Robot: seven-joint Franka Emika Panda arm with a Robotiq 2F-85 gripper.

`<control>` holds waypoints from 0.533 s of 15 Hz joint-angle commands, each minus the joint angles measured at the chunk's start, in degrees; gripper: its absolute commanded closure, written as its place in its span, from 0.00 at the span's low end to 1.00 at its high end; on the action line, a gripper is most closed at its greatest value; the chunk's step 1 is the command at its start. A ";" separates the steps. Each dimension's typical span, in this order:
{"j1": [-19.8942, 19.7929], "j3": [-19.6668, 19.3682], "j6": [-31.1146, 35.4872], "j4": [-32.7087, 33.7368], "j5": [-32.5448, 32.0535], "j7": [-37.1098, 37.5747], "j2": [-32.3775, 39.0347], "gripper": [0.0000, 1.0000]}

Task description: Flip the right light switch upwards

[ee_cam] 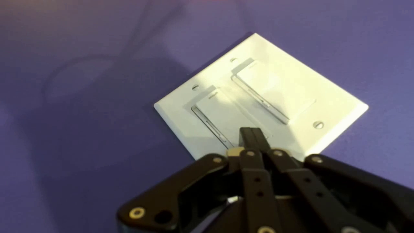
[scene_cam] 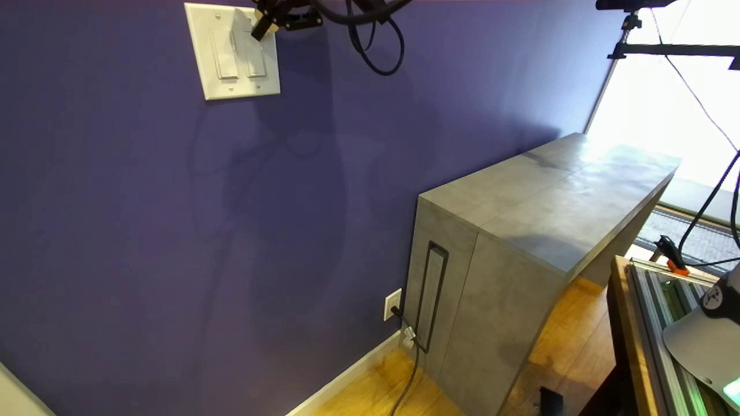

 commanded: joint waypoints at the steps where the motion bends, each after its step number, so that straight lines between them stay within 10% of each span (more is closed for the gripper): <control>1: 2.36 -1.62 -9.46 2.54 1.42 -2.53 -0.60 1.00; 4: 1.16 -0.64 -22.97 2.54 -2.71 -3.65 -4.27 1.00; 5: 2.84 -2.74 -26.35 2.39 -4.47 -4.61 -5.63 0.74; 8: 2.36 -2.60 -35.36 0.51 -6.42 -11.18 -10.73 0.61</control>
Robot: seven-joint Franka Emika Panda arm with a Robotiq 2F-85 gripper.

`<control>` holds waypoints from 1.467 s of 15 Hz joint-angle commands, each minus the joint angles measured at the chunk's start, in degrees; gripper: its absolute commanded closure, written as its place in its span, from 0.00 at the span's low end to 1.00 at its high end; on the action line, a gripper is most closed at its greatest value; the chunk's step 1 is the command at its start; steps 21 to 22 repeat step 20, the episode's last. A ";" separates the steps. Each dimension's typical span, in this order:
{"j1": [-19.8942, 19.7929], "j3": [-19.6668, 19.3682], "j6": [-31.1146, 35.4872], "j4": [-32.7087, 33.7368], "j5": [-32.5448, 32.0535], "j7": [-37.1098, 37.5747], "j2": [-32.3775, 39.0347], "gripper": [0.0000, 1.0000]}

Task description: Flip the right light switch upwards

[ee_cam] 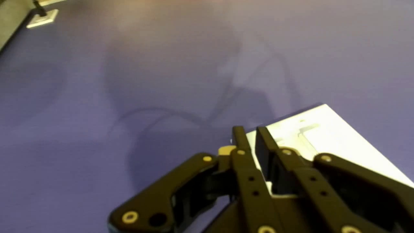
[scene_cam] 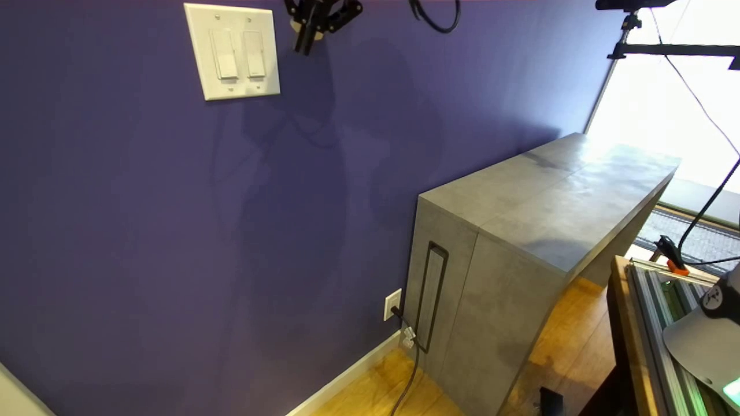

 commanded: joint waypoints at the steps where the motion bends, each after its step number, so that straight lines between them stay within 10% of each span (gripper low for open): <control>1: 0.65 -0.92 -10.15 -3.17 -1.63 -8.47 -7.32 0.55; 9: 0.19 -0.67 -25.92 -11.99 -1.86 -31.97 -21.25 0.02; 15: 0.97 -4.07 -27.22 -21.78 -0.03 -53.83 -29.89 0.00; 22: 0.22 -3.52 -27.93 -20.14 -0.74 -52.54 -28.26 0.00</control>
